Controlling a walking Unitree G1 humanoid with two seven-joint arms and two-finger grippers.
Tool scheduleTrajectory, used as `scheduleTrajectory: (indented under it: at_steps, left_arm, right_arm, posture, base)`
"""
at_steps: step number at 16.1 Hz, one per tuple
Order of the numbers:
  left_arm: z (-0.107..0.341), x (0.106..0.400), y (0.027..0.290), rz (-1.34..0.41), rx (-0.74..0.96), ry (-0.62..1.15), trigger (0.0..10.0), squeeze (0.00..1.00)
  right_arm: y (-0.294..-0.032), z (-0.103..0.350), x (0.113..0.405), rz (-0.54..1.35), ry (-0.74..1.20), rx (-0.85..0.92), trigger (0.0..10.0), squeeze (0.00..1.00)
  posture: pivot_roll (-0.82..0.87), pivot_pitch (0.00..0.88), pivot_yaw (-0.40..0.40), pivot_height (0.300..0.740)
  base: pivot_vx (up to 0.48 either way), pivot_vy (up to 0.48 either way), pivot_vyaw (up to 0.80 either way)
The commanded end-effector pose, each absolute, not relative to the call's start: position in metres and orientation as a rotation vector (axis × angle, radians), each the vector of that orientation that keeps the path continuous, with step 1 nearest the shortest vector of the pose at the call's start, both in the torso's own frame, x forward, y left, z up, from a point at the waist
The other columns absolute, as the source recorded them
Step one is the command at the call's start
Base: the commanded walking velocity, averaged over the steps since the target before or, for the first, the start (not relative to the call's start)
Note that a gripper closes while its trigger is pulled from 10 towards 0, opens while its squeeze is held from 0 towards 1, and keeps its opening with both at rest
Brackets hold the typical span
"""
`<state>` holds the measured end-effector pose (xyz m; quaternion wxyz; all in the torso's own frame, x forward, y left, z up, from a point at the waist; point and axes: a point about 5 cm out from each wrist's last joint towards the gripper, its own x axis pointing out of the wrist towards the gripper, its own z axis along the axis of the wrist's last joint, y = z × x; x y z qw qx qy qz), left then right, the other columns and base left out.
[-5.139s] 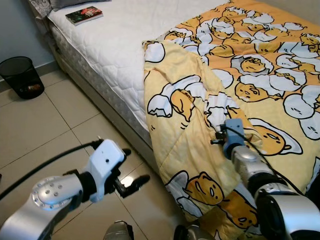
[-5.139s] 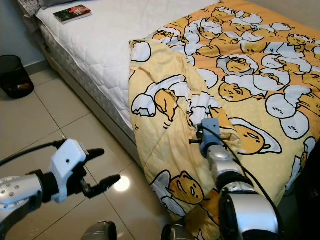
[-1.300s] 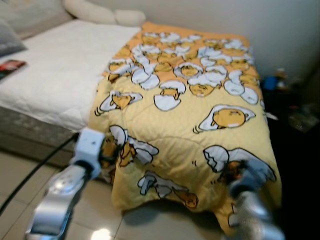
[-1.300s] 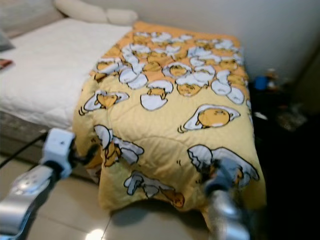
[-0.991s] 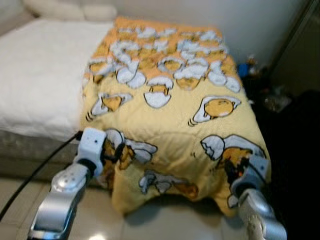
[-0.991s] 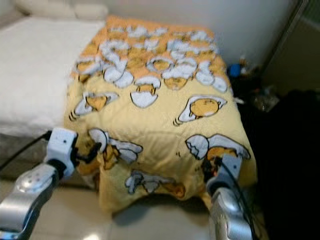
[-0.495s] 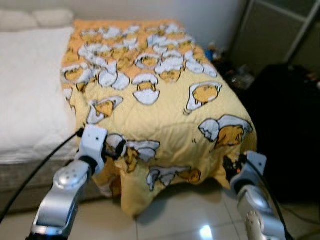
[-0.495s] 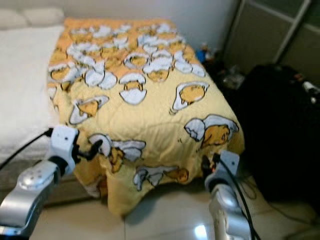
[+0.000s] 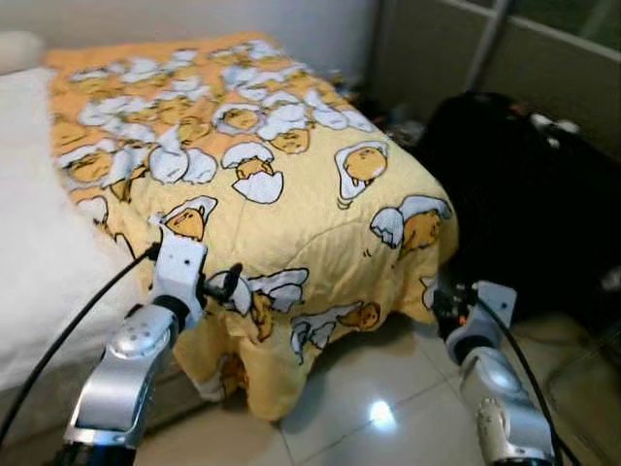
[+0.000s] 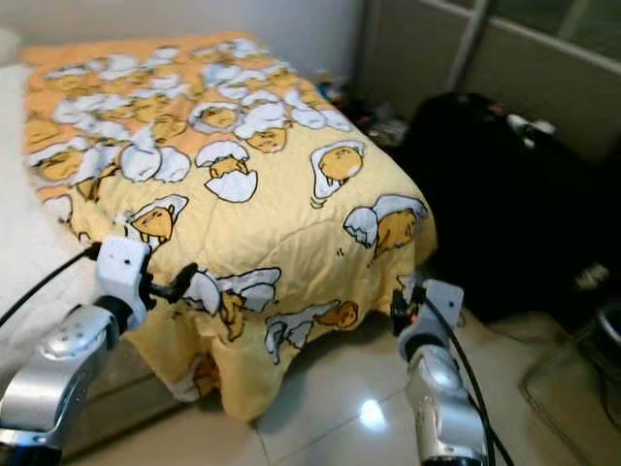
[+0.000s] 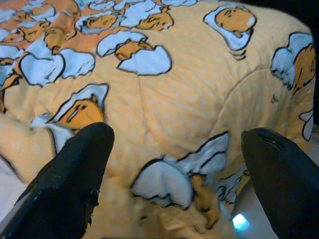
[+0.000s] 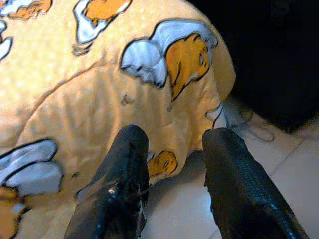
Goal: Clean up the room
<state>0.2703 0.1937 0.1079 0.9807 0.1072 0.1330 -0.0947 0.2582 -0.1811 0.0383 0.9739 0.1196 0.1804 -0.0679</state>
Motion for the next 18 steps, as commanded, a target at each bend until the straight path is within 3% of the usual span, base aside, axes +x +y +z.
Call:
scheduleTrajectory:
  at_steps: [1, 5, 14, 18]
  left_arm:
    - [0.108, 0.271, 0.197, -0.173, 0.219, 0.270, 10.0, 0.00]
    - [0.108, 0.272, 0.202, -0.140, 0.217, 0.264, 10.0, 0.00]
    - [0.109, 0.277, 0.203, -0.092, 0.164, 0.233, 10.0, 0.00]
    - [0.107, 0.278, 0.207, -0.068, 0.150, 0.241, 10.0, 0.00]
  right_arm:
    - [-0.175, 0.041, 0.261, -0.109, 0.355, 0.234, 10.0, 0.00]
    - [-0.171, 0.045, 0.263, -0.073, 0.336, 0.208, 10.0, 0.00]
    - [-0.161, 0.055, 0.270, 0.039, 0.300, 0.170, 10.0, 0.00]
    - [-0.155, 0.058, 0.271, 0.094, 0.290, 0.122, 10.0, 0.00]
  posture:
    - [0.03, 0.000, -0.026, 0.740]
    - [0.03, 0.000, -0.024, 0.740]
    - [0.02, 0.000, -0.025, 0.740]
    - [0.02, 0.000, -0.032, 0.740]
  base:
    - [0.000, 0.442, -0.54]
    - [0.000, 0.394, 0.00]
    - [0.000, 0.000, 0.00]
    - [0.000, 0.000, 0.62]
